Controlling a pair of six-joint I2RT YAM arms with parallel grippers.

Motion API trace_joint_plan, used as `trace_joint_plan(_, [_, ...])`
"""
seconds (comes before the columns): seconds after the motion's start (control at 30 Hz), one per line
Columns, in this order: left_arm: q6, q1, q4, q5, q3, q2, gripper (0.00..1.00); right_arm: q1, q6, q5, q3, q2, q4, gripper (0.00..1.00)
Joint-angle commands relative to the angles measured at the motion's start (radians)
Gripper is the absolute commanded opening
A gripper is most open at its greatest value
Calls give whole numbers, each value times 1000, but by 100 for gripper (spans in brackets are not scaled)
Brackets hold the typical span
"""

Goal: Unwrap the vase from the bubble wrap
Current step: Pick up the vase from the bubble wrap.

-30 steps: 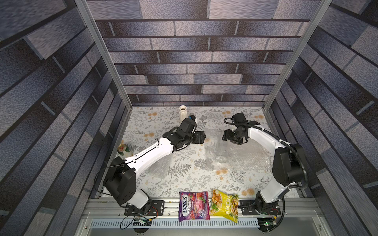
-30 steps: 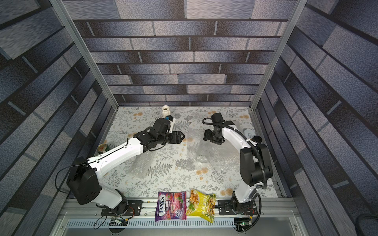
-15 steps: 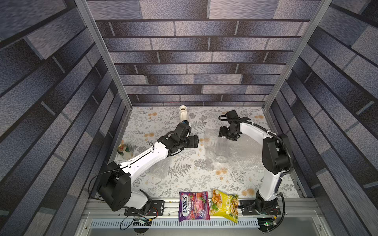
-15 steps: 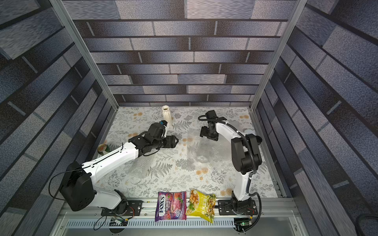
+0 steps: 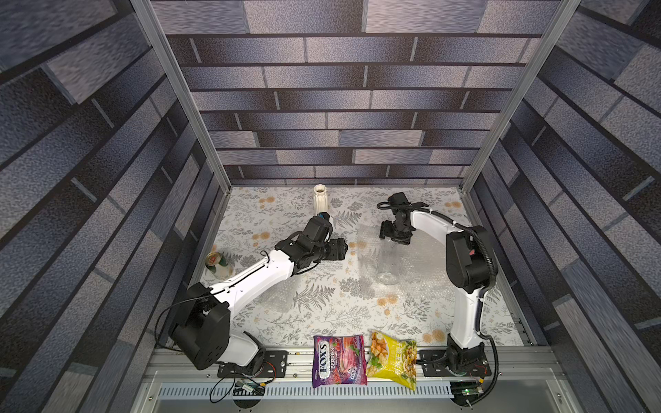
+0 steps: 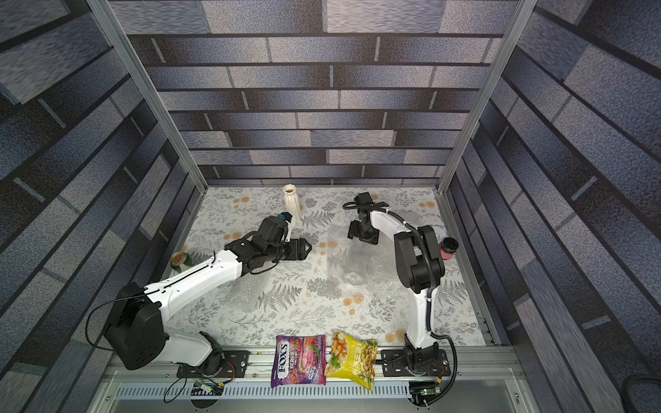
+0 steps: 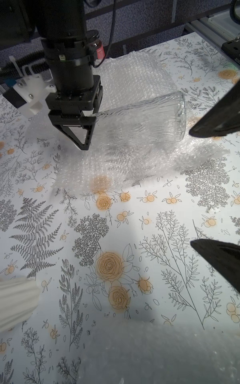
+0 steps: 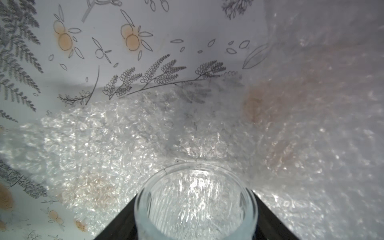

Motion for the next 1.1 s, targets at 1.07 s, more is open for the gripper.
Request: trace_joint_plan(1.07, [-21,-6,31,55,51,98,77,26,-55,-2,-320,-514,108,42])
